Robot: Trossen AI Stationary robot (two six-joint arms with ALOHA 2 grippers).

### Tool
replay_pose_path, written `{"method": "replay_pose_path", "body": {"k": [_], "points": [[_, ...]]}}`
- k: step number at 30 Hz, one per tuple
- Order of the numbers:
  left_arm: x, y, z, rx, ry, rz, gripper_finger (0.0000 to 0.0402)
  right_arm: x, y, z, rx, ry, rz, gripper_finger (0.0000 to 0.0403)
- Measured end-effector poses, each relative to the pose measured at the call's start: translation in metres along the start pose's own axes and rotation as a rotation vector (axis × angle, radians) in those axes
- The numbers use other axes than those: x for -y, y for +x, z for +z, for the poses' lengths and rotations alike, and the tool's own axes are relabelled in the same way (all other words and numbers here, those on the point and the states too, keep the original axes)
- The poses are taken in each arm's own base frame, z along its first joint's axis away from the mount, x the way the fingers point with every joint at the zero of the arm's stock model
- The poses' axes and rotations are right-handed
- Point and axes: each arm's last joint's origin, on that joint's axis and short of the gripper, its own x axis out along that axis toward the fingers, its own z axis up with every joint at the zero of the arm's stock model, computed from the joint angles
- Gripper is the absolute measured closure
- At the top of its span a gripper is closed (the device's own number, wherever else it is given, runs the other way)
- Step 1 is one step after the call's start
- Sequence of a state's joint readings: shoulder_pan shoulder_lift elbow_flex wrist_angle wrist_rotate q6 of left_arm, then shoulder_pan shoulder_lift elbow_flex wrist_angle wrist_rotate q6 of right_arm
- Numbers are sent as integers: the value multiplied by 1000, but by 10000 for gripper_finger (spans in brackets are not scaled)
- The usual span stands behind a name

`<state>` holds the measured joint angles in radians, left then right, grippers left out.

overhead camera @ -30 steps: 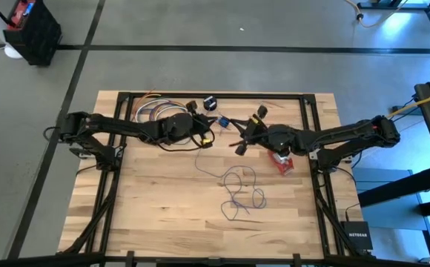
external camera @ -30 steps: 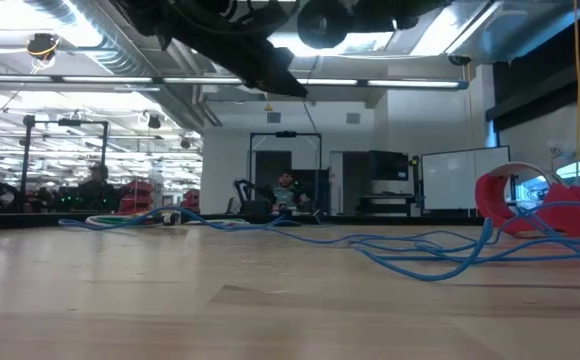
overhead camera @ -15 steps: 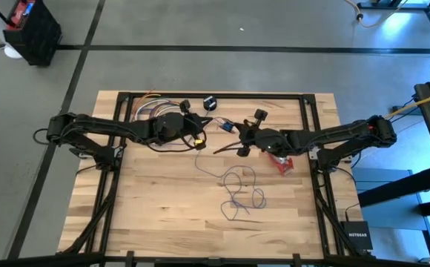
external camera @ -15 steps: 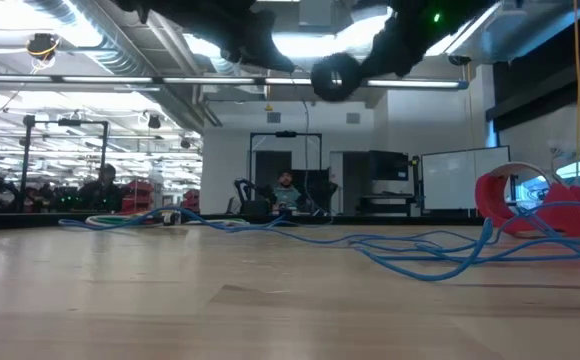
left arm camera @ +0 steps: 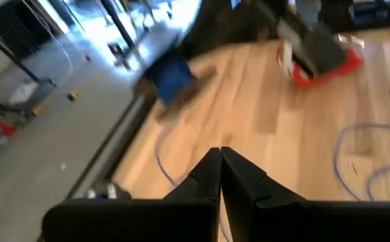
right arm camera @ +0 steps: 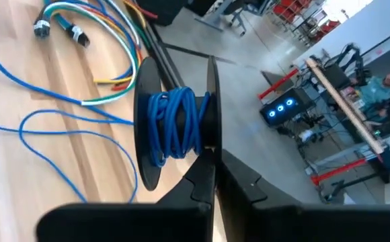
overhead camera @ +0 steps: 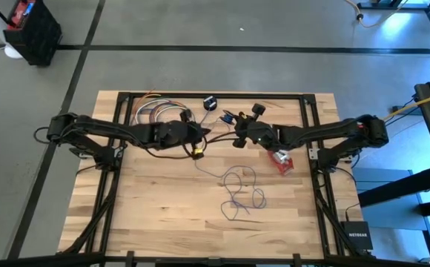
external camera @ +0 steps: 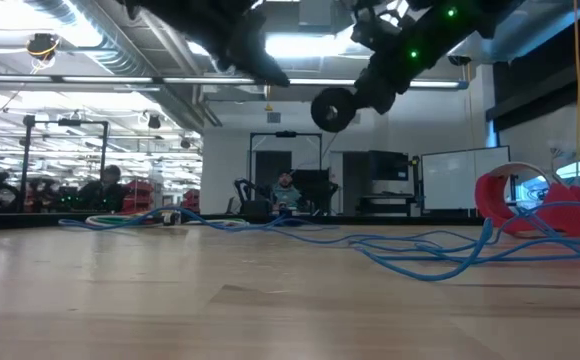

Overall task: Coil cords
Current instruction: Coil the blue wire onto the spool

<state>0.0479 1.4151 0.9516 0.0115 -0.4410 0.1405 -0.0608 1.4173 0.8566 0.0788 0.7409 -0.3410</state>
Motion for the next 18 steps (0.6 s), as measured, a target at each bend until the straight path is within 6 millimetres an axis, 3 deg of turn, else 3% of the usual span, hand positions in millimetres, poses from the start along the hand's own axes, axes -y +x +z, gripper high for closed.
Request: {"method": "replay_pose_path", "body": {"k": [6,14,18], "points": [[-5,22,-26,-105,-44,-17,388,0,-3,2,7,-1,-4,390],[-37,64,-51,-115,-206,-25,272,0,-3,2,8,-1,-5,390],[-52,88,-67,-96,-298,-83,238,0,-3,1,7,-2,-4,391]]}}
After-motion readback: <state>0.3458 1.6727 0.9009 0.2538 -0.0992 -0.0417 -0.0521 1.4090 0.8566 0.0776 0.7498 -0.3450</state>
